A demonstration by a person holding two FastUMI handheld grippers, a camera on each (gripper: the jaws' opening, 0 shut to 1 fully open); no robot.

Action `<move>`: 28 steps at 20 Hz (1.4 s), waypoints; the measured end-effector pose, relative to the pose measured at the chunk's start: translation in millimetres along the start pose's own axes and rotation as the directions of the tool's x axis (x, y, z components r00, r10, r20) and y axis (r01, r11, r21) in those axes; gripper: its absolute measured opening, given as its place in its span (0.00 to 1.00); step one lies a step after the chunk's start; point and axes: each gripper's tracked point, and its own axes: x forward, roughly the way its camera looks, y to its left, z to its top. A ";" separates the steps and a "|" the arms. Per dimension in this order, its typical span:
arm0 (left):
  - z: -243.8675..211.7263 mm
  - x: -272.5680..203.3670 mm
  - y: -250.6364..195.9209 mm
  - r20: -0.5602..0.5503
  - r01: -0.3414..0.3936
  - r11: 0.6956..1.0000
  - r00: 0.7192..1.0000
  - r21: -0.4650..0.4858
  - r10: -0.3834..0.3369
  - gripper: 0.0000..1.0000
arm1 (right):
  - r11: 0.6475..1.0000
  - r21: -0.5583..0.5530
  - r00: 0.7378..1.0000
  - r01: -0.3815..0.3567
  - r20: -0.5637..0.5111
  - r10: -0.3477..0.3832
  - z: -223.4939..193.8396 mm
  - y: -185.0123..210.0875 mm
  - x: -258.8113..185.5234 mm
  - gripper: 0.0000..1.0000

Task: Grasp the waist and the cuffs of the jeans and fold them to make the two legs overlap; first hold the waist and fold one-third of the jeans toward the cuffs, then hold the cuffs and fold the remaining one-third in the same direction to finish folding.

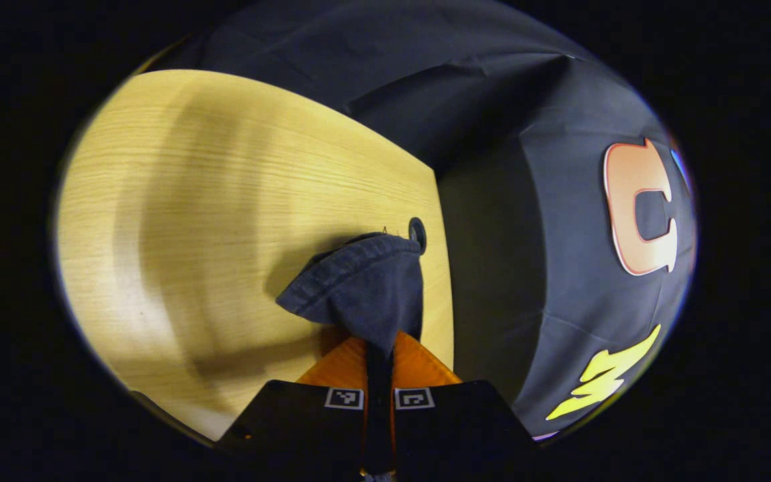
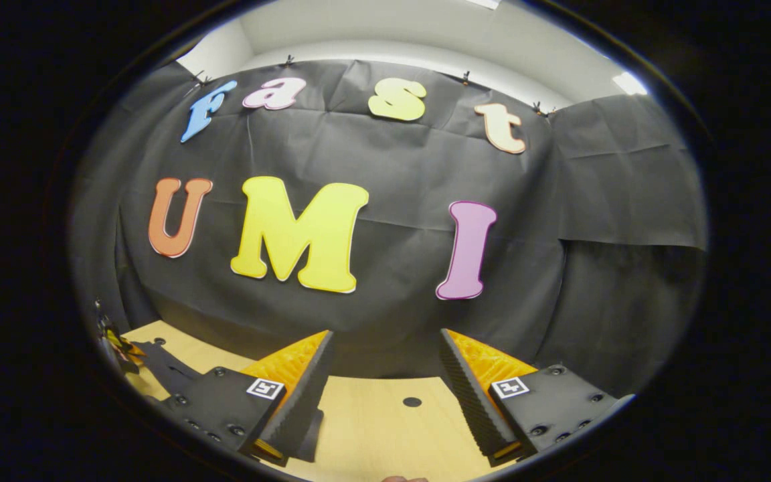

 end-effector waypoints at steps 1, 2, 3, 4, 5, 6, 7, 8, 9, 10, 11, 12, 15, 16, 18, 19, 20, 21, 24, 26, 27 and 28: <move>-3.7 -8.6 -15.7 0.013 0.018 0.998 1.000 0.062 -0.019 0.03 | 1.000 0.005 1.000 0.004 0.007 -0.004 1.9 -4.3 -1.8 0.94; -7.8 -17.3 -34.2 0.023 0.047 0.990 0.998 0.132 -0.050 0.04 | 1.000 0.013 1.000 0.007 0.013 -0.007 3.1 -8.3 -2.9 0.94; -12.9 -20.9 -52.4 0.031 0.072 0.979 0.996 0.189 -0.079 0.03 | 1.000 0.023 1.000 0.008 0.015 -0.008 3.6 -12.4 -3.9 0.94; -17.0 -23.7 -71.4 0.038 0.098 0.967 0.993 0.237 -0.110 0.03 | 0.999 0.032 1.000 0.009 0.014 -0.009 2.4 -16.4 -5.2 0.94; -21.4 -29.6 -86.7 0.046 0.112 0.952 0.990 0.285 -0.130 0.03 | 0.999 0.040 1.000 0.009 0.009 -0.010 1.5 -20.5 -8.2 0.94; -29.9 -36.2 -100.2 0.055 0.123 0.936 0.987 0.331 -0.149 0.03 | 0.999 0.042 1.000 0.011 0.007 -0.011 0.3 -25.8 -11.6 0.94; -39.1 -43.4 -114.3 0.064 0.140 0.918 0.982 0.371 -0.176 0.03 | 0.999 0.039 1.000 0.015 0.007 -0.015 1.3 -32.1 -16.2 0.94; -48.1 -51.0 -128.0 0.063 0.163 0.900 0.977 0.404 -0.205 0.03 | 0.999 0.032 1.000 0.019 0.008 -0.020 1.7 -40.3 -19.3 0.94; -57.3 -54.1 -140.0 0.056 0.188 0.883 0.971 0.430 -0.234 0.03 | 0.999 0.024 1.000 0.024 0.009 -0.025 3.5 -47.1 -23.4 0.94; -71.4 -61.5 -153.8 0.046 0.213 0.866 0.964 0.452 -0.261 0.03 | 0.999 0.016 0.999 0.031 0.010 -0.031 5.3 -53.8 -26.8 0.96; -86.0 -65.9 -164.2 0.034 0.233 0.845 0.958 0.481 -0.283 0.03 | 0.999 0.006 0.999 0.040 0.014 -0.040 7.5 -61.5 -31.7 0.96; -102.9 -71.6 -173.1 0.023 0.245 0.821 0.954 0.516 -0.299 0.03 | 0.999 -0.004 0.999 0.050 0.018 -0.049 9.8 -70.2 -35.3 0.96; -159.5 -80.7 -197.3 -0.044 0.304 0.751 0.937 0.587 -0.345 0.03 | 0.997 -0.018 0.997 0.080 0.016 -0.079 11.0 -95.2 -47.6 0.94; -179.8 -82.4 -200.8 -0.066 0.317 0.720 0.933 0.617 -0.354 0.03 | 0.996 -0.018 0.996 0.091 0.012 -0.091 9.8 -103.0 -51.8 0.94; -220.8 -84.5 -205.8 -0.106 0.330 0.659 0.928 0.676 -0.356 0.02 | 0.994 -0.022 0.994 0.109 0.006 -0.109 8.2 -117.8 -61.8 0.94; -237.0 -85.6 -205.7 -0.128 0.339 0.633 0.926 0.696 -0.355 0.03 | 0.992 -0.032 0.993 0.121 0.003 -0.121 6.9 -125.8 -66.4 0.94; -253.8 -85.2 -206.1 -0.145 0.341 0.604 0.925 0.720 -0.350 0.03 | 0.990 -0.040 0.991 0.132 0.002 -0.132 6.2 -132.8 -71.1 0.94; -268.3 -81.3 -204.2 -0.156 0.339 0.579 0.927 0.741 -0.342 0.03 | 0.989 -0.043 0.990 0.141 0.003 -0.141 7.7 -139.9 -76.2 0.94; -303.2 -71.7 -194.2 -0.173 0.319 0.496 0.932 0.808 -0.318 0.03 | 0.983 -0.050 0.984 0.177 0.006 -0.176 8.4 -160.1 -90.8 0.94; -325.6 -60.7 -190.2 -0.188 0.308 0.422 0.934 0.853 -0.302 0.03 | 0.979 -0.048 0.980 0.196 0.002 -0.197 7.5 -170.2 -96.7 0.94; -334.7 -55.3 -187.8 -0.195 0.303 0.391 0.936 0.869 -0.292 0.03 | 0.978 -0.045 0.979 0.204 -0.002 -0.204 6.3 -174.2 -100.0 0.94; -343.8 -50.3 -182.1 -0.201 0.295 0.358 0.940 0.886 -0.277 0.03 | 0.976 -0.045 0.977 0.211 -0.007 -0.211 5.0 -177.3 -103.5 0.94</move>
